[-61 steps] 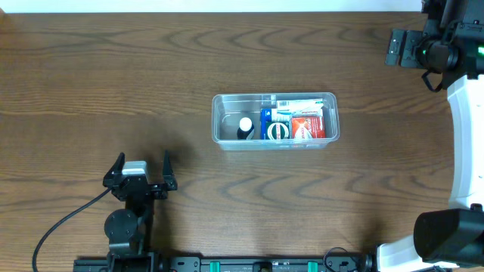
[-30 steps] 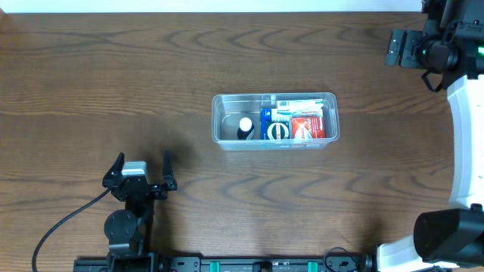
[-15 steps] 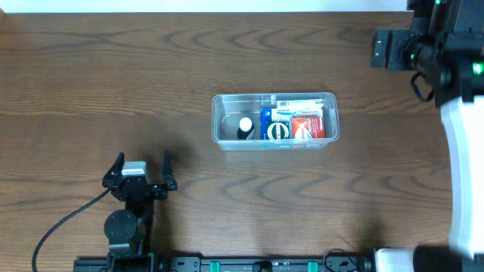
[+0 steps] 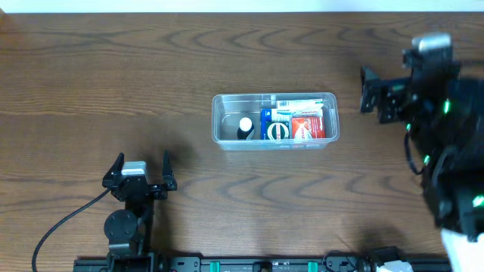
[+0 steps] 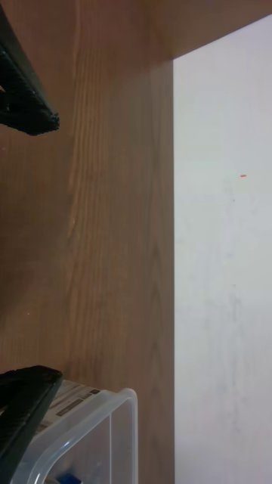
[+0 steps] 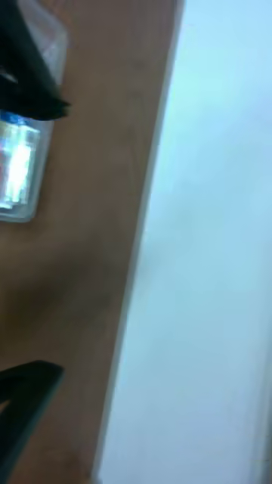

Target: Pack container

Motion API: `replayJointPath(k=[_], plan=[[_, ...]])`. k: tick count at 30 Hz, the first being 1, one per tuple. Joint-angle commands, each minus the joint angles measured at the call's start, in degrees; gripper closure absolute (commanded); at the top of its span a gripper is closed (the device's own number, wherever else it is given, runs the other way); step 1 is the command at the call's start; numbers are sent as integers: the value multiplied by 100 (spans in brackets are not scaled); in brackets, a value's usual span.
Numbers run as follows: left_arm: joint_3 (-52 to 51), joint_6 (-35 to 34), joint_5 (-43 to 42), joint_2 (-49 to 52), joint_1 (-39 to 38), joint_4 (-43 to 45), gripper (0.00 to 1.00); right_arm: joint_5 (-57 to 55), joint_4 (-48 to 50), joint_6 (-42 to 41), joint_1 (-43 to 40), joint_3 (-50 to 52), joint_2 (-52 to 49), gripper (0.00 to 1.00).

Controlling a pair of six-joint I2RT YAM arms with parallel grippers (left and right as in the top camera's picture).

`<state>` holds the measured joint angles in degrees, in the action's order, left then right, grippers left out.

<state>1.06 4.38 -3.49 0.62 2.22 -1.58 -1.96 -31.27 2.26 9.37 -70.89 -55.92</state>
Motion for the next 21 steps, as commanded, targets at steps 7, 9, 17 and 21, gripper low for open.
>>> replayJointPath(k=[7,9,17,21], plan=[[-83,31,-35,-33,28,-221,2,1467,2935,1283,-57,3512,2398,1],[-83,31,-35,-33,28,-223,2,1700,3176,1617,-57,4006,2756,1],[-83,31,-35,-33,28,-221,2,1829,3464,1816,-83,5442,3987,1],[-83,31,-35,-33,28,-221,2,1832,3722,1814,-111,6050,4621,1]])
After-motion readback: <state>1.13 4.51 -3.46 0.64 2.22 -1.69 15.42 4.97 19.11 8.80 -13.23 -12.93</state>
